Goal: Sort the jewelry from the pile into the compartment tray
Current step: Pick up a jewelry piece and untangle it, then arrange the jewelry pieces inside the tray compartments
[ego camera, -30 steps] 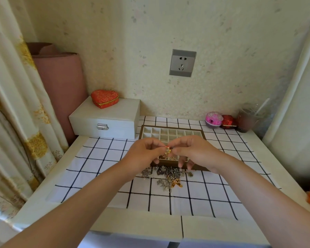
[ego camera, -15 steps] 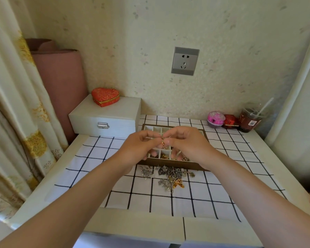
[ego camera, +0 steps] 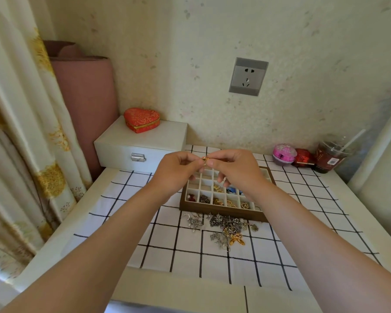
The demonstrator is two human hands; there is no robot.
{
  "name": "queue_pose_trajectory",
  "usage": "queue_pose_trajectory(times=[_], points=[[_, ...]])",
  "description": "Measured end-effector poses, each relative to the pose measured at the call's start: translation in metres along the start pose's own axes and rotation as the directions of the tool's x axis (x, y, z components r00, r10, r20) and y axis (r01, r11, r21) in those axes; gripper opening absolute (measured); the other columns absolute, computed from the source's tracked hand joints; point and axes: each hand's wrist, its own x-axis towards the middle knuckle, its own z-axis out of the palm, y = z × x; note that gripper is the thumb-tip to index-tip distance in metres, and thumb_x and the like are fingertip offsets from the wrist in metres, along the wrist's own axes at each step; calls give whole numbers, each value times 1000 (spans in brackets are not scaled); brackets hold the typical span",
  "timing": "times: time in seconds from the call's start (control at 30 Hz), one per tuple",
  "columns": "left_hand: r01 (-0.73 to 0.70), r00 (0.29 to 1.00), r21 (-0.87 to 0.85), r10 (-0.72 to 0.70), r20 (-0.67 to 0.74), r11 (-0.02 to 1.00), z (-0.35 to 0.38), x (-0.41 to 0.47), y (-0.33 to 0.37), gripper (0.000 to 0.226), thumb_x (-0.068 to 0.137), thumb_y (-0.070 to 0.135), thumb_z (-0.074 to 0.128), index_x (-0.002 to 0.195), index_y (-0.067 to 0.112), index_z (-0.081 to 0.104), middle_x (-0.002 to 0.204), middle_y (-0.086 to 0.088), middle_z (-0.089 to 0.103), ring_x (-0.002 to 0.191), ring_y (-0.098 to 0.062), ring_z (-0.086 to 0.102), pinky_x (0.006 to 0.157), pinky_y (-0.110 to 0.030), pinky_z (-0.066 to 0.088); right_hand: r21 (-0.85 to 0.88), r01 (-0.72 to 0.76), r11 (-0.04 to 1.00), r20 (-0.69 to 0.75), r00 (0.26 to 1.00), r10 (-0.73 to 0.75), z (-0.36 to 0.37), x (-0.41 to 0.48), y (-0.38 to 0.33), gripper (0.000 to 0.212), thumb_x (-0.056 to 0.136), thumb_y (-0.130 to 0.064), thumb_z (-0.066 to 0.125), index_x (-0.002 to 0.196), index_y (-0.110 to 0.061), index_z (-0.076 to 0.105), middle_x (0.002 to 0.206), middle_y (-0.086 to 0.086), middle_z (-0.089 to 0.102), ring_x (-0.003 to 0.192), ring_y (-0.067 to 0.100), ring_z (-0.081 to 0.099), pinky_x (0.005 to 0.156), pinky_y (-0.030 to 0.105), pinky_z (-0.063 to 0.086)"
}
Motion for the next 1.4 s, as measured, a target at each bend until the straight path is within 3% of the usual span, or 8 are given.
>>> queue_pose_trajectory(times=[0.27, 0.33, 0.47, 0.53, 0.63, 1.1, 1.23, 1.4], points=[[27, 999, 121, -31, 33, 992, 8, 8, -26, 9, 93, 26, 67, 90, 20, 73, 86, 4, 73, 71, -3, 62, 76, -23, 52, -144, -9, 990, -10, 1000, 7, 8, 15, 16, 8, 89, -13, 74, 93, -19, 77, 64, 0, 70, 53, 11, 60, 50, 24, 51], [-19, 999, 282, 4, 54, 959, 6, 10, -31, 11, 94, 31, 65, 97, 25, 73, 92, 8, 71, 82, -4, 62, 79, -24, 50, -300, 62, 952, -15, 997, -70, 9, 17, 20, 12, 90, -17, 73, 85, -27, 77, 71, -9, 71, 59, 2, 62, 60, 18, 50], [-187, 982, 669, 150, 113, 720, 0, 7, -41, 24, 95, 41, 59, 115, 31, 67, 107, 10, 65, 102, -11, 52, 88, -33, 47, -740, 220, 636, 127, 974, -190, 13, 12, 29, 19, 93, -21, 65, 78, -28, 74, 81, -10, 71, 76, 8, 67, 69, 26, 54], [-279, 960, 737, 198, 198, 616, -2, 5, -46, 29, 95, 41, 57, 122, 31, 64, 115, 6, 61, 110, -15, 47, 92, -34, 43, -821, 277, 500, 209, 960, -188, 16, 11, 31, 17, 92, -18, 65, 81, -26, 75, 84, -8, 67, 77, 12, 66, 65, 26, 52], [-336, 942, 751, 194, 275, 568, -2, 2, -52, 37, 94, 47, 57, 127, 30, 59, 124, 4, 55, 117, -17, 44, 98, -37, 41, -845, 328, 423, 251, 941, -228, 21, 11, 32, 13, 92, -24, 66, 88, -32, 76, 92, -10, 56, 78, 12, 57, 63, 28, 42], [-349, 929, 707, 128, 347, 615, -7, -3, -55, 50, 93, 50, 56, 139, 31, 49, 147, 3, 37, 131, -17, 38, 106, -36, 39, -851, 302, 429, 277, 953, -121, 13, 8, 29, 22, 93, -28, 58, 103, -37, 75, 118, -8, 53, 100, 14, 56, 75, 29, 43], [-386, 922, 739, 194, 336, 552, -7, -6, -51, 50, 92, 51, 56, 136, 29, 53, 138, 3, 45, 127, -17, 38, 104, -40, 40, -806, 287, 517, 261, 957, -124, 2, 1, 23, 20, 95, -29, 57, 106, -36, 73, 123, -11, 54, 106, 11, 57, 88, 34, 50], [-486, 873, 666, 351, 339, 566, 1, -22, -33, 28, 91, 40, 62, 116, 28, 64, 109, 8, 55, 104, -10, 47, 87, -30, 43, -746, 278, 605, 279, 956, -95, -22, -23, 7, 16, 94, -29, 63, 101, -38, 73, 98, -22, 63, 88, -4, 57, 78, 24, 46]])
